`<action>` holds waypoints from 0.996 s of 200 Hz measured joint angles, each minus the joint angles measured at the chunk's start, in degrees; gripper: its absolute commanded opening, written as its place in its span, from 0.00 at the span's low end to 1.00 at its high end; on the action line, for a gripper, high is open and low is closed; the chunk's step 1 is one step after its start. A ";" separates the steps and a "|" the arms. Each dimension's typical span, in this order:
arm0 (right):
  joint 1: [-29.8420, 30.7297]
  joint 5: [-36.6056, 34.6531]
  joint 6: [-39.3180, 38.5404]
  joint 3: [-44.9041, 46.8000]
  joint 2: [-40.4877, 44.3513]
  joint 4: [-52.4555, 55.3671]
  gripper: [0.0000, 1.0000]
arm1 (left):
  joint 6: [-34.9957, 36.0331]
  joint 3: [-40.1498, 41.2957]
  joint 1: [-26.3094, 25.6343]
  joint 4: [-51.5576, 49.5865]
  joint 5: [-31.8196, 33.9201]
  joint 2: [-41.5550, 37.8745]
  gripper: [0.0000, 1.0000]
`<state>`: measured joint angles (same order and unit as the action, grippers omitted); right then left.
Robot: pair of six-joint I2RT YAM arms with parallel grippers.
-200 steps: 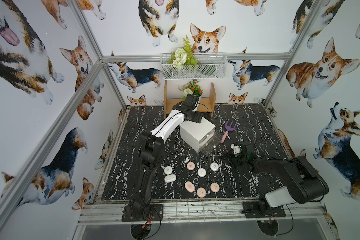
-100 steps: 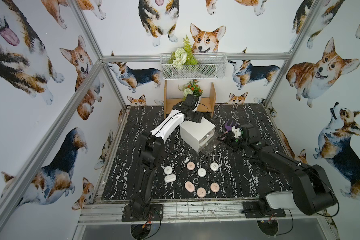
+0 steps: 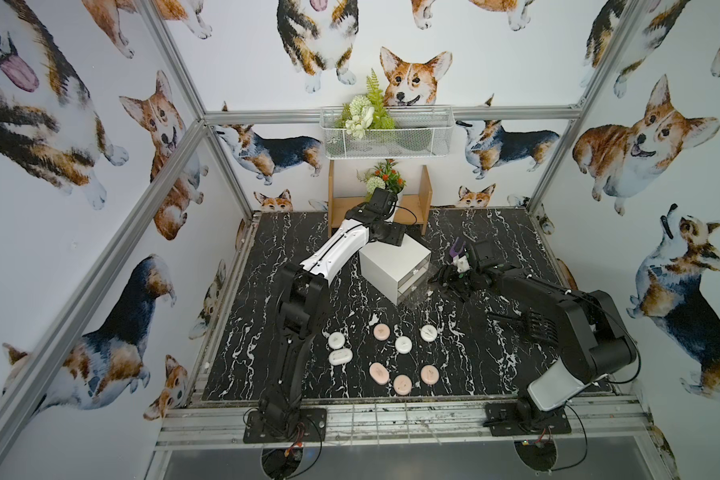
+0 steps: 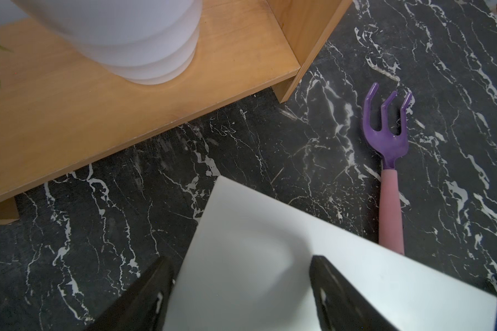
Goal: Put the bluetooth earphones in the drawer according to color
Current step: Open the drawer in the storage box.
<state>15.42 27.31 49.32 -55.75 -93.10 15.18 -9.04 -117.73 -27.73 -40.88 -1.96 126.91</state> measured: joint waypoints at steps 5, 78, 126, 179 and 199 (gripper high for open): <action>0.17 -0.17 -0.17 -0.04 -0.37 0.13 0.66 | -0.02 0.00 0.00 0.02 0.00 0.02 0.80; 0.33 -3.28 -4.70 1.57 2.34 3.50 0.65 | -0.35 -1.20 -0.02 0.11 -0.09 0.92 0.79; 0.33 -5.70 -7.61 2.23 4.66 7.06 0.65 | -0.35 -1.44 -0.02 0.13 -0.24 1.16 0.79; 0.33 -7.10 -8.50 2.34 5.99 9.46 0.64 | -0.35 -1.44 -0.02 0.15 -0.26 1.14 0.79; 0.33 -7.72 -9.11 1.18 6.01 10.99 0.64 | -0.35 -1.44 -0.02 0.15 -0.26 1.14 0.79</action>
<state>15.75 19.59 40.21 -54.57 -87.09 26.17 -9.39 -119.17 -27.75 -40.73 -2.22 128.05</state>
